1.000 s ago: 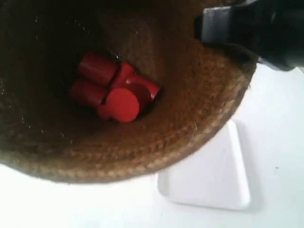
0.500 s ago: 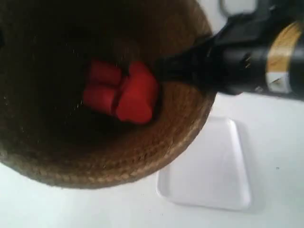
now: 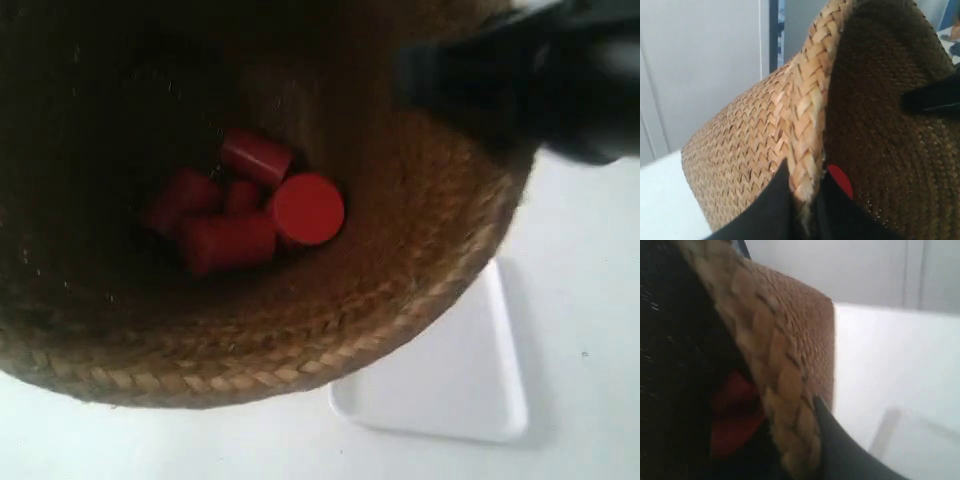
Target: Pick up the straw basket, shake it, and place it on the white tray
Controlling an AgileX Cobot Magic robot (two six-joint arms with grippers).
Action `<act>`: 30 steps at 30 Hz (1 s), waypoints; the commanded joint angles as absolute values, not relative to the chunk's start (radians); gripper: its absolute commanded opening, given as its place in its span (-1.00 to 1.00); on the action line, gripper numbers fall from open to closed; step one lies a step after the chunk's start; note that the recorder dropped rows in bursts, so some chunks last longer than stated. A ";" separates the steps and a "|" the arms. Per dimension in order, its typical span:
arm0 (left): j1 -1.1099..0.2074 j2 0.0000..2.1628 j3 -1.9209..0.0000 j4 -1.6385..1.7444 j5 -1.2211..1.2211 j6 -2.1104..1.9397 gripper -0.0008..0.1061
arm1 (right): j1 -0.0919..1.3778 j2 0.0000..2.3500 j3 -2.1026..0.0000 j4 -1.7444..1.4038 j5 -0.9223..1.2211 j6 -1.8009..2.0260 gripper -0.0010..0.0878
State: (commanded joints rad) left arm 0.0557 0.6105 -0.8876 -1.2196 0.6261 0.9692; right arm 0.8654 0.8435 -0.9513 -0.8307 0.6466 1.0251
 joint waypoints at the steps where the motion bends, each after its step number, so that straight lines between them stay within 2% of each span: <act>1: 0.056 0.637 -0.848 -1.250 0.597 0.969 -0.99 | 0.865 0.873 -0.915 -0.924 0.669 1.121 -0.98; 2: 0.056 0.672 -0.811 -1.288 0.579 0.989 -0.99 | 0.865 0.912 -0.870 -1.051 0.713 1.208 -0.98; 4: 0.056 0.724 -0.786 -1.303 0.628 1.029 -0.99 | 0.867 0.944 -0.866 -1.070 0.798 1.252 -0.98; 8: 0.056 0.677 -0.880 -1.322 0.778 1.032 -0.99 | 0.901 0.827 -0.945 -0.789 0.807 1.101 -0.98; 10: 0.056 0.653 -0.897 -1.332 0.768 1.049 -0.99 | 0.909 0.771 -0.921 -0.777 0.733 1.101 -0.98; 12: 0.056 0.662 -0.846 -1.336 0.684 1.126 -0.99 | 0.898 0.789 -0.834 -0.985 0.667 1.202 -0.98; 14: 0.056 0.728 -0.759 -1.418 0.561 1.166 -0.99 | 0.879 0.884 -0.753 -1.253 0.697 1.424 -0.98; 15: 0.056 0.761 -0.743 -1.440 0.550 1.168 -0.99 | 0.877 0.909 -0.755 -1.262 0.727 1.433 -0.98; 20: 0.056 0.701 -0.871 -1.454 0.847 1.206 -0.99 | 0.959 0.791 -0.911 -0.845 0.669 1.074 -0.98; 23: 0.056 0.670 -0.882 -1.441 0.769 1.244 -0.99 | 0.971 0.771 -0.861 -1.010 0.705 1.162 -0.98; 26: 0.056 0.748 -0.782 -1.433 0.619 1.258 -0.99 | 0.946 0.907 -0.744 -1.287 0.787 1.423 -0.98; 27: 0.056 0.776 -0.767 -1.433 0.627 1.242 -0.99 | 0.946 0.936 -0.756 -1.289 0.827 1.411 -0.98; 30: 0.056 0.746 -0.839 -1.441 0.794 1.206 -0.99 | 1.001 0.895 -0.881 -1.008 0.844 1.177 -0.98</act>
State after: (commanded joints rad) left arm 0.0557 0.7463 -0.8388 -1.4408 0.7936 1.2056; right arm 1.0012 0.8955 -0.8812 -1.0084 0.8443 1.1767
